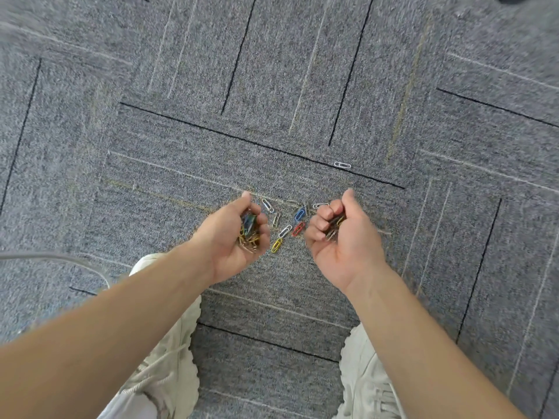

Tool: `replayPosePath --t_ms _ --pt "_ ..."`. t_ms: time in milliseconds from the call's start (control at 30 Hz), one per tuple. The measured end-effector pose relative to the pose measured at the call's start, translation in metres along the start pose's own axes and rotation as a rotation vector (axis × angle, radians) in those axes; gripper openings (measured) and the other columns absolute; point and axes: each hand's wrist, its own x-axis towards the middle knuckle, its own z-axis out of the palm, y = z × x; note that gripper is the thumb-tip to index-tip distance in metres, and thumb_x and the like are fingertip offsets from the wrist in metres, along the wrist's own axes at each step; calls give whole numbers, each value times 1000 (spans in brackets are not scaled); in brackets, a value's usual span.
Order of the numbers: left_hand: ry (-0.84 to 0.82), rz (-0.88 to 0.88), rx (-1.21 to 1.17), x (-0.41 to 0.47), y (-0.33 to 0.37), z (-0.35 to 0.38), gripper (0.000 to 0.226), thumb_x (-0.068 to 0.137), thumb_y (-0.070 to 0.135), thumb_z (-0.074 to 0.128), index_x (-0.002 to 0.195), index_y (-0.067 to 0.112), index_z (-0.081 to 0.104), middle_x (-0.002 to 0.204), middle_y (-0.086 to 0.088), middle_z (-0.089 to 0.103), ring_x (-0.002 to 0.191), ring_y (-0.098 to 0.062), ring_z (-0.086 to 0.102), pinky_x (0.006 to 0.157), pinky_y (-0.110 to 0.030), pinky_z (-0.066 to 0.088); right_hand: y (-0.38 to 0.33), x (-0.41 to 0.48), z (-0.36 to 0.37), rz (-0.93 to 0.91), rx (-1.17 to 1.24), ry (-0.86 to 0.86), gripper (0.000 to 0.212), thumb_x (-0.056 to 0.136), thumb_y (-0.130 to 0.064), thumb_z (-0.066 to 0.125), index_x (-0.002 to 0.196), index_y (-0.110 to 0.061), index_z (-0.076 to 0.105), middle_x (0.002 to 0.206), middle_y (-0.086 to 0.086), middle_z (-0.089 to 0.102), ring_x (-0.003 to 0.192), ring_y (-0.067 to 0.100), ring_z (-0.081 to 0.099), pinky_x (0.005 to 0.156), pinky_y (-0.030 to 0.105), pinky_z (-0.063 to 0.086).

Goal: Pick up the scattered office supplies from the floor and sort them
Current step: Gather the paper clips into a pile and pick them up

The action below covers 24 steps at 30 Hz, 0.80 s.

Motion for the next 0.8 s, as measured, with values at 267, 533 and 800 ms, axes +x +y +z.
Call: replayPosePath --t_ms 267,533,800 --pt "-246 -75 -21 2 -13 25 32 98 24 45 87 1 64 84 -16 63 78 -25 63 71 -39 58 25 -21 21 -674 -857 -324 44 103 -27 35 71 -3 54 66 15 50 64 21 49 61 28 43" --pt "-190 -90 -46 6 -12 34 36 103 25 37 114 -1 60 110 -22 63 107 -30 58 96 -44 50 21 -24 3 -639 -604 -406 58 99 -42 33 98 5 67 100 27 70 102 36 68 94 37 51" --pt "-179 -25 -117 5 -7 24 27 100 24 50 81 6 57 74 -12 60 83 -27 64 75 -41 62 -16 -3 -12 -665 -599 -171 43 100 -35 33 96 -11 68 105 13 72 104 25 67 93 39 53"
